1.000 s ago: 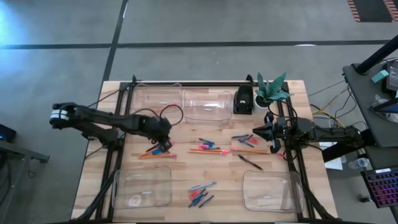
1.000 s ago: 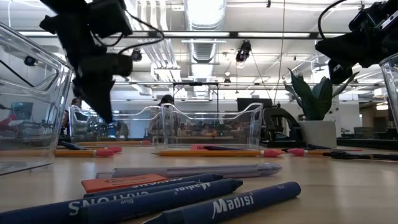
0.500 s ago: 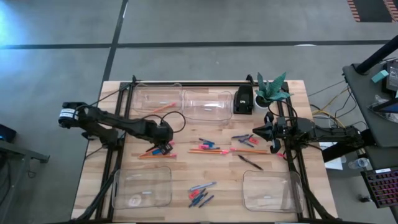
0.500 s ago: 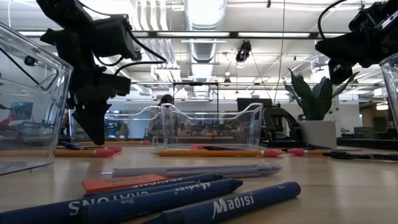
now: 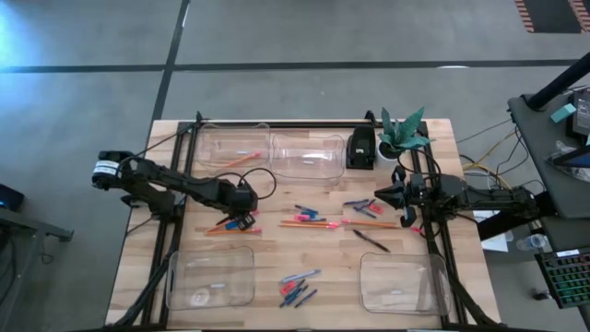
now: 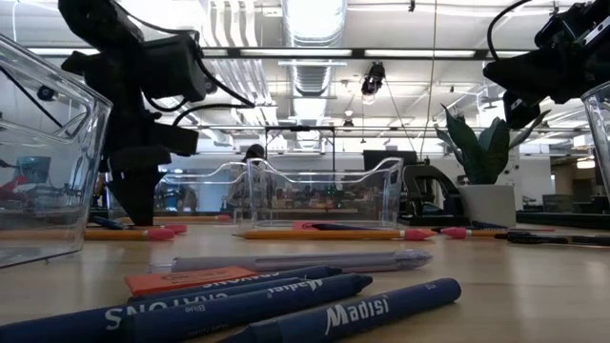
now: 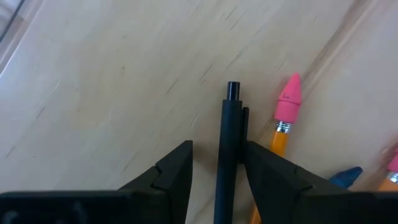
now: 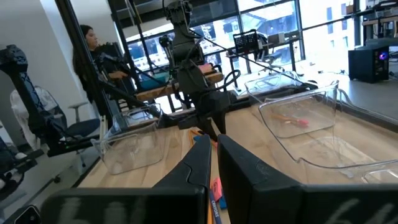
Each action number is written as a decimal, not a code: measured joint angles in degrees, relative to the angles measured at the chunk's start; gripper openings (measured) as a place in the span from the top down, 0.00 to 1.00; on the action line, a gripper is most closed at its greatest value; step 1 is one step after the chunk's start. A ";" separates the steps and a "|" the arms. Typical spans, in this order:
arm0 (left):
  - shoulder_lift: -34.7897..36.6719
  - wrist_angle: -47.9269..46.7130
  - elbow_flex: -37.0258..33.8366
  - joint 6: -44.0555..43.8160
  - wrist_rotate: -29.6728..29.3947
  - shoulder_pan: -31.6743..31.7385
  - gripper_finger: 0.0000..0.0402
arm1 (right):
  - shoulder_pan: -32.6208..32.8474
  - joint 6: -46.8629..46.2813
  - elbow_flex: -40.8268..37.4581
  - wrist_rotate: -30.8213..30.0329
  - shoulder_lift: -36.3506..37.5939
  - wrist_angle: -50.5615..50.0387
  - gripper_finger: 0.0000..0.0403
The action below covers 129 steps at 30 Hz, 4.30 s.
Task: Sort crayons/erasers/pens/pencils in bins
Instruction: Put the black pen into the bottom left transparent bin, then put the orange pencil into the top left transparent bin
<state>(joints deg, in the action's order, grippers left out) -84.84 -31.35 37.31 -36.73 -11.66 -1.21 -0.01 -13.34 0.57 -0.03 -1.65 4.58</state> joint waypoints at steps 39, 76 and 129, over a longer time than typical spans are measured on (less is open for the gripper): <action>6.75 21.64 8.82 19.55 -7.82 -0.44 0.92 | 0.00 0.00 0.01 -0.01 0.00 0.00 0.94; 28.31 9.37 5.18 -15.81 -3.87 -40.26 0.92 | 0.00 0.00 -0.02 0.00 0.00 0.00 0.94; 24.49 11.36 -1.59 -28.53 -0.51 -41.90 0.81 | 0.00 0.00 -0.01 -0.01 0.00 0.00 0.94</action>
<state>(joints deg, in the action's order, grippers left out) -60.35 -19.98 35.73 -65.26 -12.17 -43.11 -0.01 -13.34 0.56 -0.04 -1.65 4.58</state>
